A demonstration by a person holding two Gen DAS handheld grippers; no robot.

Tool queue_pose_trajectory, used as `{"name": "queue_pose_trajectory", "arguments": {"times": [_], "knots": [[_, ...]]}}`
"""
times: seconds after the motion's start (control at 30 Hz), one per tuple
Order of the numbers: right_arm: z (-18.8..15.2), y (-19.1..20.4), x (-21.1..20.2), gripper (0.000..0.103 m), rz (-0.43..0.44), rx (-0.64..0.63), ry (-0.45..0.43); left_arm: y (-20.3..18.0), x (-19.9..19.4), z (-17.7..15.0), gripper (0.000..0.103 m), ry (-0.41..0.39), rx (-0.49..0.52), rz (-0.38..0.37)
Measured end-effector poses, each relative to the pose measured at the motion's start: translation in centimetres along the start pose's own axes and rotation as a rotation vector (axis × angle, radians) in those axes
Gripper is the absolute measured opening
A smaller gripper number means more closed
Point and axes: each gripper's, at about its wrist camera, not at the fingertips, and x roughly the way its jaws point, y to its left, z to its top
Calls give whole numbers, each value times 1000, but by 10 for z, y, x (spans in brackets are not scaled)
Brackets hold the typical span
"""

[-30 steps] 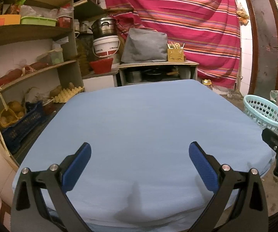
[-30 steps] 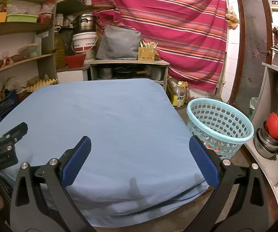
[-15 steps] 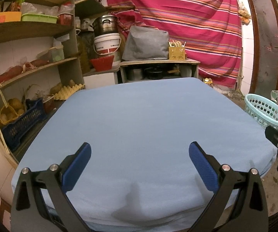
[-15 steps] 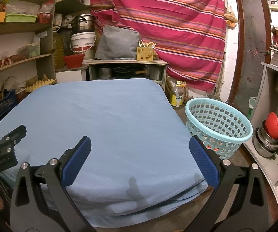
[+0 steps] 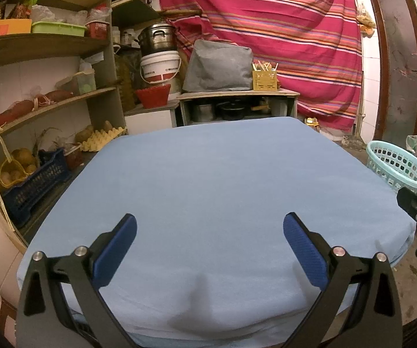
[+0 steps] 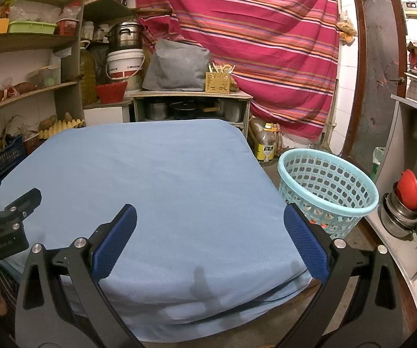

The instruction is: Collect trash

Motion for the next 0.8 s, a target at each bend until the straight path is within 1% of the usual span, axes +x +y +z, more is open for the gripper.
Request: {"name": "queue_pose_trajectory", "arguments": {"times": [0.8], "knots": [[5,4,-3,99,-1,-1,-9,0,1,4,99,-16,-5,8]]}}
